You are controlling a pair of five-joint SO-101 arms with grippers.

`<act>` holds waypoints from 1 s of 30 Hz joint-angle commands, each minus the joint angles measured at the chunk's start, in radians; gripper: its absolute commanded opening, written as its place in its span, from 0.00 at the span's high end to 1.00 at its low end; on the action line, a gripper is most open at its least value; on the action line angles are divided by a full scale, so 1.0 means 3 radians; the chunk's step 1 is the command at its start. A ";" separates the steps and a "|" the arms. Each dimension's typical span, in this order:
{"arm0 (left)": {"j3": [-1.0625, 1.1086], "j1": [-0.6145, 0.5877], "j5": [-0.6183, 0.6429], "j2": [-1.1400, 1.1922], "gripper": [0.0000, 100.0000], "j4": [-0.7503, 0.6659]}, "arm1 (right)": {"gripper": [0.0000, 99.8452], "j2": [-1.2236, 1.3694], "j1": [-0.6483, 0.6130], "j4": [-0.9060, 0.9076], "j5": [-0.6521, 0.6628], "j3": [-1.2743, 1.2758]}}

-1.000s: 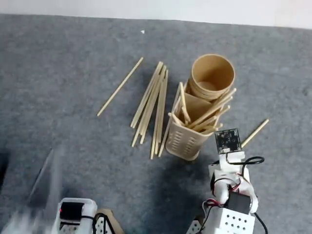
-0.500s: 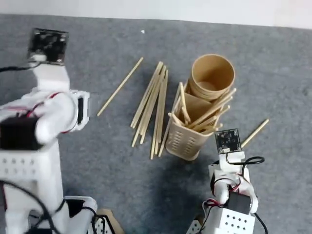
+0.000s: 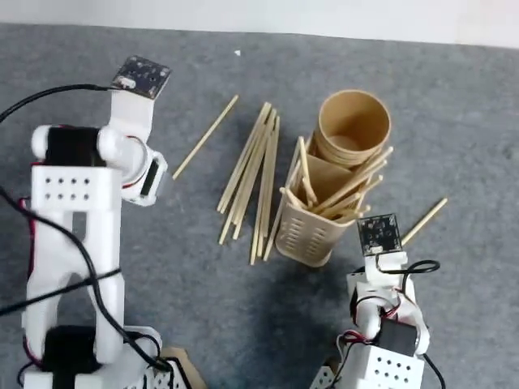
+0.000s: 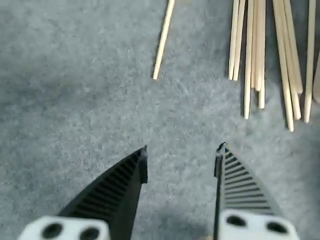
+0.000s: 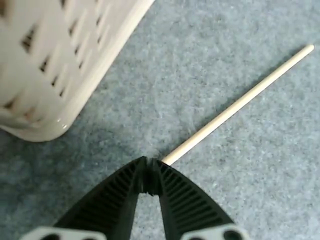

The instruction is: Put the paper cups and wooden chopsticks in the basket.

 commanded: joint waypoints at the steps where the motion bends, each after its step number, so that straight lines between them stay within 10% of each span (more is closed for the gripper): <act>1: -0.0018 -0.0018 -0.0225 0.0171 0.78 0.0020 | 0.98 -0.0028 -0.0008 0.0023 0.0010 0.0483; 30: -0.0488 0.0979 -0.0537 0.2539 0.78 -0.2082 | 0.98 -0.0028 -0.0023 0.0023 0.0015 0.0483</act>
